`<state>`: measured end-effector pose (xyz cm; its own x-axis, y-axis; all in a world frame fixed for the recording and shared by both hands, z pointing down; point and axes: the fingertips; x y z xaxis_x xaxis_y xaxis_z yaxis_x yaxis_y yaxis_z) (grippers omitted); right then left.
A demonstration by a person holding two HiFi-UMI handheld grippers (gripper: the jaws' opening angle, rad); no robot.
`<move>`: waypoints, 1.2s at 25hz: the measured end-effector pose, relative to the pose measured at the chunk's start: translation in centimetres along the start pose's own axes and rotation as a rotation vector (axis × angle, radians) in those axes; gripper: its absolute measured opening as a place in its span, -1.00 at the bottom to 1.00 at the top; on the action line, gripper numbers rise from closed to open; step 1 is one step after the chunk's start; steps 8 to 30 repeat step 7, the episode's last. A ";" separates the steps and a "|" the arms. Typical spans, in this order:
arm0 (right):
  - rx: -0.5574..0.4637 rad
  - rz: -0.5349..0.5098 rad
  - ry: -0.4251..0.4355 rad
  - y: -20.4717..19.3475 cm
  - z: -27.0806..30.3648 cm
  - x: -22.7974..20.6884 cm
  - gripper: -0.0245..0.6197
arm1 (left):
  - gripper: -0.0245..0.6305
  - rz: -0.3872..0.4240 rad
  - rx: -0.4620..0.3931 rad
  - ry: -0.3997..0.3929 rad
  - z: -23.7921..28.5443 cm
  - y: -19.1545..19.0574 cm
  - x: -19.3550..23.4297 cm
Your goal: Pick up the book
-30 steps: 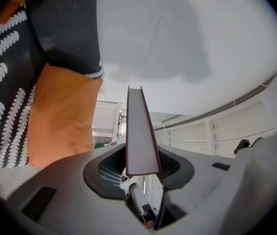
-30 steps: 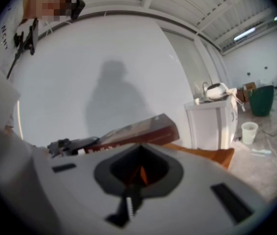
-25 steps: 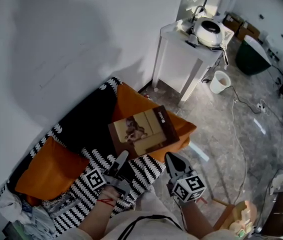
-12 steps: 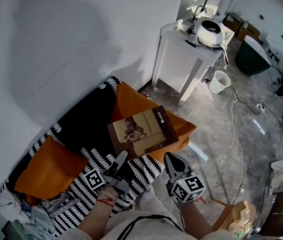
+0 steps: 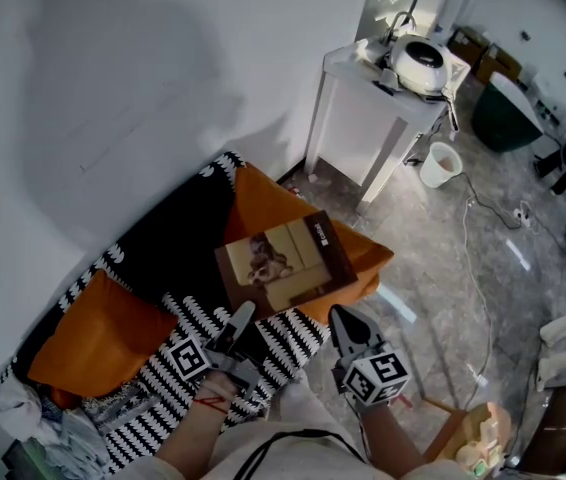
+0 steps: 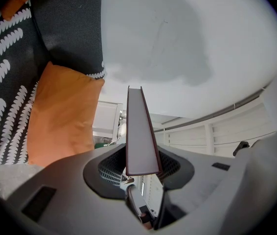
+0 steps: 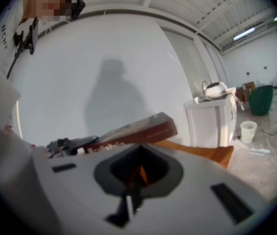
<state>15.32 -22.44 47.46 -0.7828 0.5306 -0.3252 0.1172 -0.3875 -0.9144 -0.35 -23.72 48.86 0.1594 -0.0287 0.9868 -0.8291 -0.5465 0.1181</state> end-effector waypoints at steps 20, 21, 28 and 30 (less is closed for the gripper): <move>-0.003 -0.004 0.008 0.0 0.0 0.1 -0.89 | -0.41 -0.003 -0.010 0.004 -0.3 0.1 -0.2; -0.003 -0.004 0.008 0.0 0.0 0.1 -0.89 | -0.41 -0.003 -0.010 0.004 -0.3 0.1 -0.2; -0.003 -0.004 0.008 0.0 0.0 0.1 -0.89 | -0.41 -0.003 -0.010 0.004 -0.3 0.1 -0.2; -0.003 -0.004 0.008 0.0 0.0 0.1 -0.89 | -0.41 -0.003 -0.010 0.004 -0.3 0.1 -0.2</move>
Point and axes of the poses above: the fingertips, and each gripper's own axes: z forward along the fingers, x to its left, y out of its top, and after that the axes turned 5 degrees about y, right-handed
